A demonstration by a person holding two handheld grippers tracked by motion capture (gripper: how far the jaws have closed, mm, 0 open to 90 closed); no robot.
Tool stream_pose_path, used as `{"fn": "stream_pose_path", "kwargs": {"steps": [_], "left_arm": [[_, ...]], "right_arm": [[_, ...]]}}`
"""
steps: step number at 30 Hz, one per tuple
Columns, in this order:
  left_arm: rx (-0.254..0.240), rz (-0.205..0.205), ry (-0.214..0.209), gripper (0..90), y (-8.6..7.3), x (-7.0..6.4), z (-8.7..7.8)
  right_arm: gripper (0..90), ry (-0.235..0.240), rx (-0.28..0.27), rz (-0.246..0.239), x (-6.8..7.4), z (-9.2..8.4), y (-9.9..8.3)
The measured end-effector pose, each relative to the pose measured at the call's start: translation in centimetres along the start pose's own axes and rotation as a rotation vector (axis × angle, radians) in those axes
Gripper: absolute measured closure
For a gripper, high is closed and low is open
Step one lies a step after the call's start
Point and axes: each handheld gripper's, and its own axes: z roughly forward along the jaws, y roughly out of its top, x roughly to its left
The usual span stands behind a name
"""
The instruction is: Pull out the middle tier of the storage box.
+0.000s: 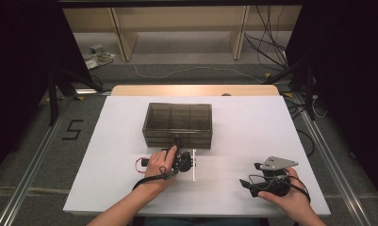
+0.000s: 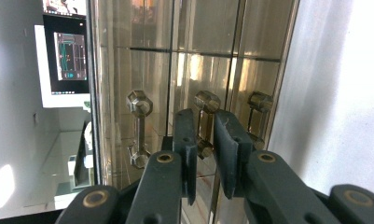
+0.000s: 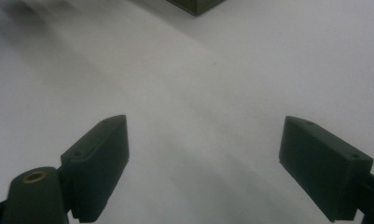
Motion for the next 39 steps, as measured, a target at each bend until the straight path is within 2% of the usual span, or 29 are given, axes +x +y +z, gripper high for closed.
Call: {"fn": "stream_pose_path", "kwargs": {"steps": [3,7,15,21,22,35,36,39], "left_arm": [[-0.003,-0.001,0.001,79.3,0.02,-0.05,0.03],[-0.002,0.024,0.010,79.6,0.04,-0.16,-0.01],[-0.001,0.022,0.008,80.1,0.07,-0.10,-0.09],[0.008,0.045,0.011,80.4,0.14,-0.03,-0.27],[-0.004,0.039,0.019,80.4,0.11,-0.13,-0.20],[0.003,0.058,0.016,80.6,0.19,-0.29,-0.56],[0.002,0.049,0.017,80.6,0.19,-0.36,-0.55],[0.009,0.063,0.015,80.6,0.20,-0.39,-0.74]], "right_arm": [[16.6,-0.001,0.001,0.002,-0.03,0.02,0.00],[16.6,0.000,0.000,0.000,0.00,0.03,0.02],[16.6,0.000,-0.001,0.001,-0.02,0.01,0.01],[16.6,0.001,0.001,0.001,-0.03,0.03,0.02],[16.6,0.000,0.001,0.001,-0.03,0.04,0.03],[16.6,-0.001,-0.002,0.003,-0.10,-0.06,-0.03],[16.6,-0.001,-0.002,0.003,-0.10,-0.06,-0.03],[16.6,-0.002,-0.002,0.004,-0.12,-0.08,-0.03]]}}
